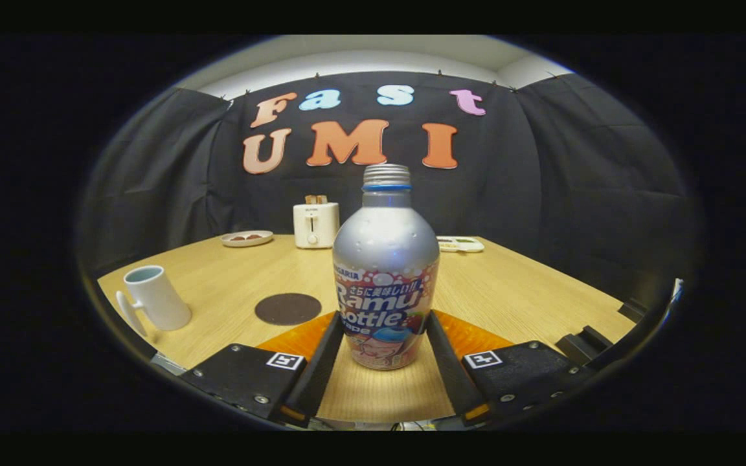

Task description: Take the bottle from table, then pour the juice into the cup, finally place the bottle on the coaster

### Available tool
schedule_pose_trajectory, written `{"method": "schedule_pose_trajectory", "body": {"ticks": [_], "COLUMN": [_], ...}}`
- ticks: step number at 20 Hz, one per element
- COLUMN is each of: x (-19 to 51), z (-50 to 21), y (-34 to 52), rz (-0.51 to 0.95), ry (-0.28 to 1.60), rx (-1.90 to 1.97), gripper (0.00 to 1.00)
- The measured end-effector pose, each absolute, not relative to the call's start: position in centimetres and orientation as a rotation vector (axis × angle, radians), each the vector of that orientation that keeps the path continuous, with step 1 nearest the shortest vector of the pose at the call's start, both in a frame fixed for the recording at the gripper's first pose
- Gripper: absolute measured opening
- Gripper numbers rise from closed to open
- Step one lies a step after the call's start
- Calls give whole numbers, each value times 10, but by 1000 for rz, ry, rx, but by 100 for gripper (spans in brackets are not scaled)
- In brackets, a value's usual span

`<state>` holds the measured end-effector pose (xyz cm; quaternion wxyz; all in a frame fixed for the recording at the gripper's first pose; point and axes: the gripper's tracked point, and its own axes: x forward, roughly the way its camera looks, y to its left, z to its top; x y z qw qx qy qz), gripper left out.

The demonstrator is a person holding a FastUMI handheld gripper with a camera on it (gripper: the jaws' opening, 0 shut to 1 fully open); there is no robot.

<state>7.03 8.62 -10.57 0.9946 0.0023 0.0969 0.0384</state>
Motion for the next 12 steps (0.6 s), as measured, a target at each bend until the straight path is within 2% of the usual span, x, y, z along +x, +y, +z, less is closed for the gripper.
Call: {"method": "schedule_pose_trajectory", "body": {"ticks": [4,12], "x": [52,47], "z": [-94,-68], "y": [126,151], "rz": [162,143], "ry": [178,125], "rx": [-55,-277], "gripper": [75,75]}}
